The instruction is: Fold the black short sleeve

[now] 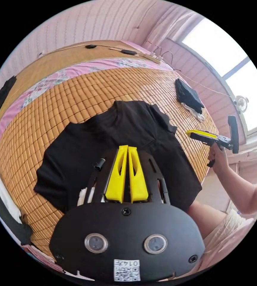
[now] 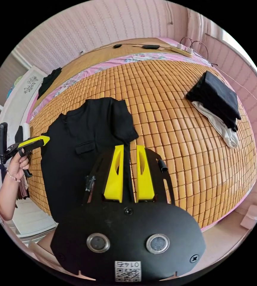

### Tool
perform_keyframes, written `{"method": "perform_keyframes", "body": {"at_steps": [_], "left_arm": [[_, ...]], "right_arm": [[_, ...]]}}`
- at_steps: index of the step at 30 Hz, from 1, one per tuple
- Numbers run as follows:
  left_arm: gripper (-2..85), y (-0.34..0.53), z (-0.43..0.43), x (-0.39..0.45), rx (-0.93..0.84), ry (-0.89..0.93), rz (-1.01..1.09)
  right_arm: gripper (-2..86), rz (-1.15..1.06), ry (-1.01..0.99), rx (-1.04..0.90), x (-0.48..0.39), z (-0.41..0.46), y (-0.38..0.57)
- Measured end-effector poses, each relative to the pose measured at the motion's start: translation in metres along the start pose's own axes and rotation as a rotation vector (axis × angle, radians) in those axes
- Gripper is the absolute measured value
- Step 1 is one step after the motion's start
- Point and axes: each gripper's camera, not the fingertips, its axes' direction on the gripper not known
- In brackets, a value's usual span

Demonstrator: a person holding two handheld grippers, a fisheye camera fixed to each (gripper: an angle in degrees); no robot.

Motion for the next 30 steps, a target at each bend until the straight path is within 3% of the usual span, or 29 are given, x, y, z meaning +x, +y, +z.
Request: {"method": "perform_keyframes", "body": {"at_steps": [5, 11, 14, 21, 25, 30], "left_arm": [[-0.2, -0.104, 0.061, 0.096, -0.014, 0.033, 0.226], [5.6, -0.173, 0.155, 0.164, -0.125, -0.001, 0.303], [3.2, -0.18, 0.207, 0.18, -0.251, -0.076, 0.344], [-0.1, -0.173, 0.188, 0.232, -0.11, -0.018, 0.56], [0.6, -0.166, 0.216, 0.265, -0.14, -0.008, 0.677], [3.5, -0.168, 0.22, 0.251, -0.184, -0.032, 0.624]], "right_arm": [[8.8, 0.029, -0.052, 0.015, 0.03, -0.001, -0.021], [7.7, 0.088, -0.136, 0.006, 0.059, 0.014, -0.043], [3.9, 0.112, -0.18, -0.034, 0.071, 0.023, -0.041], [0.6, 0.135, -0.247, 0.111, 0.086, -0.009, -0.014], [0.3, 0.169, -0.203, 0.114, 0.081, -0.011, 0.004], [0.2, 0.222, -0.223, 0.072, 0.086, 0.001, 0.01]]}}
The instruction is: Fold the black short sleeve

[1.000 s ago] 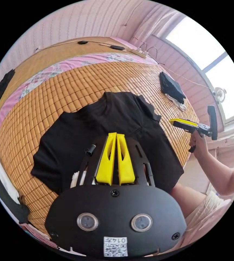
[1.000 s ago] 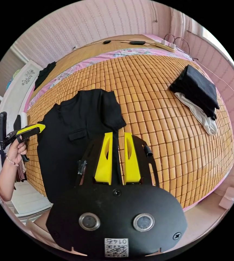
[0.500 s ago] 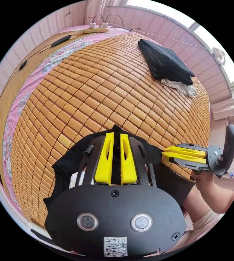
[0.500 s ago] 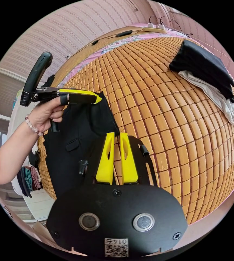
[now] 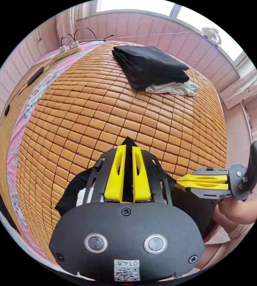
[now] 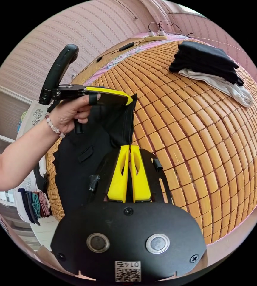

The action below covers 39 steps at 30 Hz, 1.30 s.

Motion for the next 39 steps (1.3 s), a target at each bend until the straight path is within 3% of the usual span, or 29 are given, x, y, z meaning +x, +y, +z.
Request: {"method": "perform_keyframes", "body": {"at_steps": [6, 12, 17, 23, 32, 35, 39], "left_arm": [[5.3, 0.06, -0.082, -0.041, 0.139, -0.043, -0.097], [4.5, 0.258, -0.14, -0.093, 0.191, -0.006, -0.509], [2.6, 0.447, -0.18, -0.106, 0.188, -0.099, -0.869], [1.9, 0.594, -0.213, -0.125, 0.225, -0.131, -1.173], [0.1, 0.705, -0.225, -0.163, 0.327, -0.073, -1.373], [3.2, 0.716, -0.218, -0.182, 0.37, 0.031, -1.388], [6.2, 0.712, -0.211, -0.201, 0.339, 0.034, -1.381]], "right_arm": [[0.0, -0.046, 0.051, 0.006, -0.008, -0.008, 0.002], [-0.1, -0.217, 0.054, -0.053, -0.043, 0.002, 0.016], [-0.1, -0.37, 0.038, -0.132, -0.094, 0.028, 0.038], [0.1, -0.575, -0.04, -0.238, -0.187, 0.078, 0.069], [2.3, -0.952, -0.152, -0.373, -0.372, 0.17, 0.123], [5.1, -1.056, -0.149, -0.418, -0.435, 0.21, 0.143], [7.4, -1.178, -0.111, -0.465, -0.508, 0.262, 0.172]]}}
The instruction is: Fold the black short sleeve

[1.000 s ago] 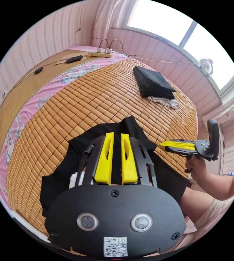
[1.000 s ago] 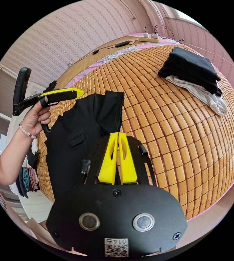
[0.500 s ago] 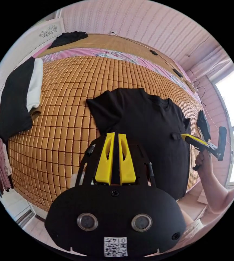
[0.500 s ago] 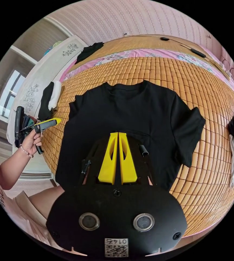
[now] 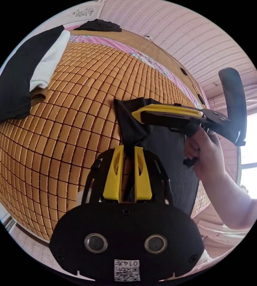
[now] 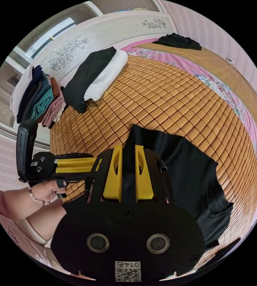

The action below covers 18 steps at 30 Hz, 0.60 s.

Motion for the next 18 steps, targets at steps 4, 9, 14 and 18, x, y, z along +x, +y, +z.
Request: {"method": "perform_keyframes", "body": {"at_steps": [4, 9, 14, 18], "left_arm": [[6.4, -0.019, 0.012, -0.009, -0.051, -0.038, -0.002], [5.3, -0.019, 0.021, -0.009, -0.081, -0.056, 0.048], [4.2, -0.014, 0.021, -0.003, -0.076, -0.059, 0.083], [0.5, -0.007, 0.022, 0.001, -0.057, -0.064, 0.083]], "right_arm": [[8.3, 0.004, 0.059, -0.047, -0.013, 0.039, -0.04], [4.6, 0.03, 0.122, -0.107, -0.015, 0.071, -0.055], [2.2, 0.056, 0.083, -0.099, -0.005, 0.072, -0.058], [0.6, 0.071, 0.047, -0.095, 0.004, 0.068, -0.062]]}}
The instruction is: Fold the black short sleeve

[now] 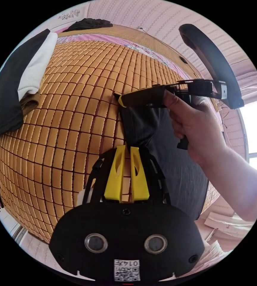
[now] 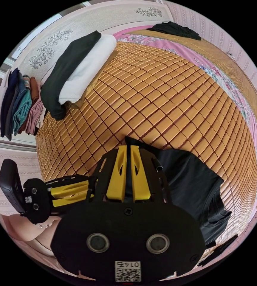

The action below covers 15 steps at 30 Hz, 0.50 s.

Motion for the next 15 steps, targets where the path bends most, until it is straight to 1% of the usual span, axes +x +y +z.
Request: {"method": "perform_keyframes", "body": {"at_steps": [5, 6, 8, 9, 10, 11, 12, 13, 15], "left_arm": [[-0.8, 0.014, 0.0, 0.02, 0.037, -0.011, 0.034], [-0.8, 0.016, -0.002, 0.022, 0.05, -0.011, 0.036], [-0.6, 0.025, -0.017, 0.037, 0.136, 0.005, 0.08], [-0.5, 0.028, -0.022, 0.043, 0.17, 0.02, 0.107], [0.0, 0.037, -0.034, 0.057, 0.239, 0.066, 0.18], [1.2, 0.046, -0.042, 0.072, 0.282, 0.133, 0.274], [2.1, 0.05, -0.044, 0.079, 0.284, 0.164, 0.314], [3.6, 0.057, -0.042, 0.091, 0.26, 0.196, 0.356], [4.6, 0.067, -0.033, 0.107, 0.221, 0.187, 0.394]], "right_arm": [[0.2, 0.013, -0.047, 0.069, 0.014, -0.029, 0.007], [0.3, 0.026, -0.065, 0.11, 0.02, -0.044, 0.014], [0.4, 0.07, -0.084, 0.206, 0.034, -0.077, 0.033], [0.5, 0.124, -0.072, 0.286, 0.047, -0.104, 0.055], [0.7, 0.196, -0.052, 0.351, 0.06, -0.129, 0.082], [0.8, 0.234, -0.042, 0.373, 0.068, -0.138, 0.097], [1.0, 0.309, -0.017, 0.388, 0.083, -0.15, 0.126], [1.2, 0.386, 0.009, 0.367, 0.099, -0.153, 0.153], [1.5, 0.475, 0.026, 0.297, 0.123, -0.142, 0.184]]}}
